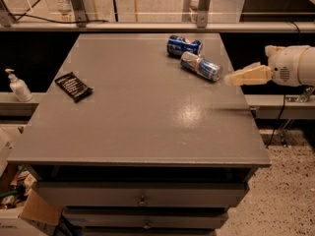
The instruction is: Move redbull can near pepsi can
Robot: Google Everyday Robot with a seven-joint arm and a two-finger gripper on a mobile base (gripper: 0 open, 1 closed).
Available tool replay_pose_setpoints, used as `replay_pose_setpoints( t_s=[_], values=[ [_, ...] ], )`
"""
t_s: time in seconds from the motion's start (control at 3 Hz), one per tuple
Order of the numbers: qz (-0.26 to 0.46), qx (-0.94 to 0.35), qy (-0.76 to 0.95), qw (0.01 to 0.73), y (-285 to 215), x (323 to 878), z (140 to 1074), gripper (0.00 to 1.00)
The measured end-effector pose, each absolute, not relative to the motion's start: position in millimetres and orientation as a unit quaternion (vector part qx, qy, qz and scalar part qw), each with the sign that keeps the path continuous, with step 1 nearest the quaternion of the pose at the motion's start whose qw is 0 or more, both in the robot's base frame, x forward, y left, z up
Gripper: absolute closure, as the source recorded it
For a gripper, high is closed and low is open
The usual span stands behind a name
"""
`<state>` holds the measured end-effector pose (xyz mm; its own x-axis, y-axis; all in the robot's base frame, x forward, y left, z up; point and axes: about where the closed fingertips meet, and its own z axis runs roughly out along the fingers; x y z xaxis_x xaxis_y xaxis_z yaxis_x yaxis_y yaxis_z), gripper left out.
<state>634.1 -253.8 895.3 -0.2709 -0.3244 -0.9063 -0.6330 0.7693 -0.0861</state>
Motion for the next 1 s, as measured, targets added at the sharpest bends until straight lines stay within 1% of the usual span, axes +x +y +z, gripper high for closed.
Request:
replay_pose_setpoints(
  t_s=[0.33, 0.67, 1.0],
  values=[
    [0.148, -0.307, 0.783, 0.52, -252, 635, 895, 0.0],
    [0.144, -0.315, 0.79, 0.506, -279, 625, 899, 0.0],
    [0.144, -0.316, 0.79, 0.506, -280, 624, 900, 0.0]
  ],
)
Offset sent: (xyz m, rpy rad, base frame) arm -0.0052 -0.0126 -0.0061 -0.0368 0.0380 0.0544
